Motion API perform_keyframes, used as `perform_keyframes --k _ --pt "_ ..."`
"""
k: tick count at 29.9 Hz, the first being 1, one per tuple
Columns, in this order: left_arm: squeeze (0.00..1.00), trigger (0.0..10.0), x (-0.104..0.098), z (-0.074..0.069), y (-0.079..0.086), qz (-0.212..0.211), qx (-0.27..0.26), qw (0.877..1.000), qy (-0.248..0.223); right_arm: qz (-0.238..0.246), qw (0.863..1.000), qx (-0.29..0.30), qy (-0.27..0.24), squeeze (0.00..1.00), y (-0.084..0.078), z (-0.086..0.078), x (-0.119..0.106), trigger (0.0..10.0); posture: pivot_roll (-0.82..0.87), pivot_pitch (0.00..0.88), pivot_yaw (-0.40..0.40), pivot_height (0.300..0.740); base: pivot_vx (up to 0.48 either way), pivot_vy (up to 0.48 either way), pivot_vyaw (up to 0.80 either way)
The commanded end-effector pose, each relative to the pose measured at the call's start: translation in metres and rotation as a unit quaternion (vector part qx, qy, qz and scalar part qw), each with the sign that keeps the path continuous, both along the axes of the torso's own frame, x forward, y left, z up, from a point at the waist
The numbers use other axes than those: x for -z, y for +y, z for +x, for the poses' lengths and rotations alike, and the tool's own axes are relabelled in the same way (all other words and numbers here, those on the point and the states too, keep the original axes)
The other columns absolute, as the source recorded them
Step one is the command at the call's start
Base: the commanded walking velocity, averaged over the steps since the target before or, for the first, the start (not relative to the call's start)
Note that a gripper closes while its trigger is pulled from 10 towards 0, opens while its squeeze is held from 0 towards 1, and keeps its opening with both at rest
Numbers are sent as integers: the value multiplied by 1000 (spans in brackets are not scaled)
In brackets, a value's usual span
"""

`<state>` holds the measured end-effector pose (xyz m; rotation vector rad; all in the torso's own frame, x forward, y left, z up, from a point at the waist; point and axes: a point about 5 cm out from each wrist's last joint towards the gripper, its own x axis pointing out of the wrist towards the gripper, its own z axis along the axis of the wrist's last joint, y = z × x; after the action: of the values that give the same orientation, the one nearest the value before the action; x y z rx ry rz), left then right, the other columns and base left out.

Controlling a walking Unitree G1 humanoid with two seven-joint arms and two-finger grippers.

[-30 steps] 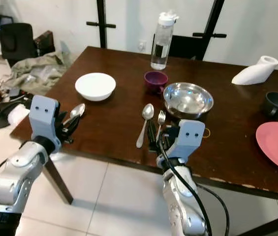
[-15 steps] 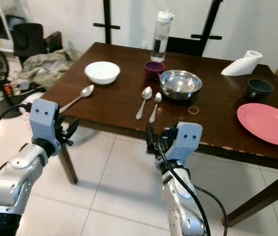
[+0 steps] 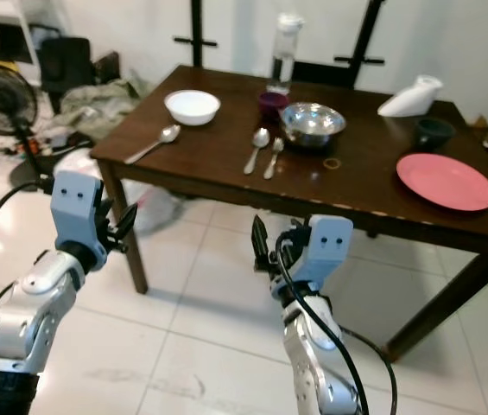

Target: Setting the table

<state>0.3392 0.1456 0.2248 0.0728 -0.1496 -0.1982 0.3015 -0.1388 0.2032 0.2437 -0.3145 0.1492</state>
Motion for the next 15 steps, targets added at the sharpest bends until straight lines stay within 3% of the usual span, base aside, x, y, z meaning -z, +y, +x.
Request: perform_keyframes --k 1,15 --pt "0 10000 5 0 1 -3 -4 1000 12 1 1000 -6 0 0 0 -2 1 10000 0 125 80 740 0 0 800" --pt "0 10000 2 2 4 7 -24 1000 7 9 997 -81 -13 0 15 -9 -2 10000 3 127 82 740 0 0 794"
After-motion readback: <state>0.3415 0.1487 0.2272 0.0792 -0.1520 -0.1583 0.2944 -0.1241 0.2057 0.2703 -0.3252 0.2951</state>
